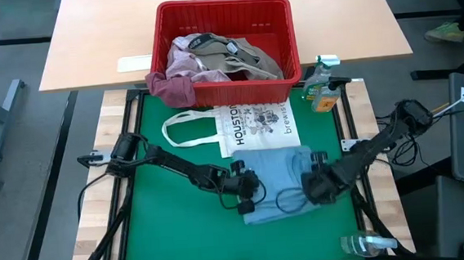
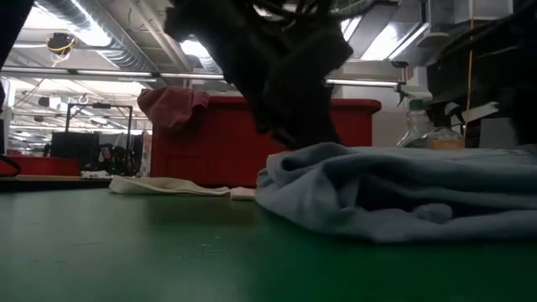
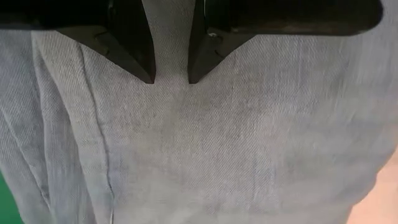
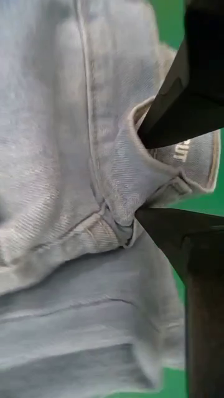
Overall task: Fold Laundry from Bin
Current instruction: Fold the blue pants from the red laundry basket
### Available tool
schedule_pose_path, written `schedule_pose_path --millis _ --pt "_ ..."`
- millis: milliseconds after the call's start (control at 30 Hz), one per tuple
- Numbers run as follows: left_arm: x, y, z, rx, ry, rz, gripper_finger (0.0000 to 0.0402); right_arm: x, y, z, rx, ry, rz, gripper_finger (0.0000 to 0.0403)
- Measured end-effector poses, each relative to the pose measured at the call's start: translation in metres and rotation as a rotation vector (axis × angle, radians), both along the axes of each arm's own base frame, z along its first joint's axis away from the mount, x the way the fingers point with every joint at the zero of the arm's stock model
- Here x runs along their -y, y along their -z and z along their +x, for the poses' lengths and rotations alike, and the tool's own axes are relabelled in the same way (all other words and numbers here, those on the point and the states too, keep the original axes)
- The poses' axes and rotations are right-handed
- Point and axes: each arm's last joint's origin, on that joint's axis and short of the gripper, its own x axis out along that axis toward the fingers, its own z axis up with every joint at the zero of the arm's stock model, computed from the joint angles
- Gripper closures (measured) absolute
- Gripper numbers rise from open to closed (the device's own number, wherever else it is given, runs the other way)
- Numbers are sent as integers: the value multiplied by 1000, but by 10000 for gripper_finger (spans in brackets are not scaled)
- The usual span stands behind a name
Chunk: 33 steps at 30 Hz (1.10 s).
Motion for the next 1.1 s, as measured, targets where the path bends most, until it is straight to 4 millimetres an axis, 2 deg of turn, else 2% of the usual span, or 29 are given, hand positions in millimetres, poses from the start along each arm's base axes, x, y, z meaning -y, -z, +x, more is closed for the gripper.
schedule_pose_path --millis 200,367,567,733,933,1100 --pt "-20 -9 3 14 -2 -11 310 32 -18 2 49 33 -14 236" --pt "-21 -31 0 61 44 -80 310 43 -39 -9 170 64 40 236" --pt "1 -36 -6 39 145 -219 310 40 -57 -12 309 69 248 236" --pt "30 -28 -13 16 194 -182 305 34 -61 -1 420 61 334 236" --pt "45 -26 -23 9 111 -25 263 28 -57 14 458 20 361 236" --pt "47 -18 -23 -15 110 -13 230 22 -43 22 368 -3 382 236"
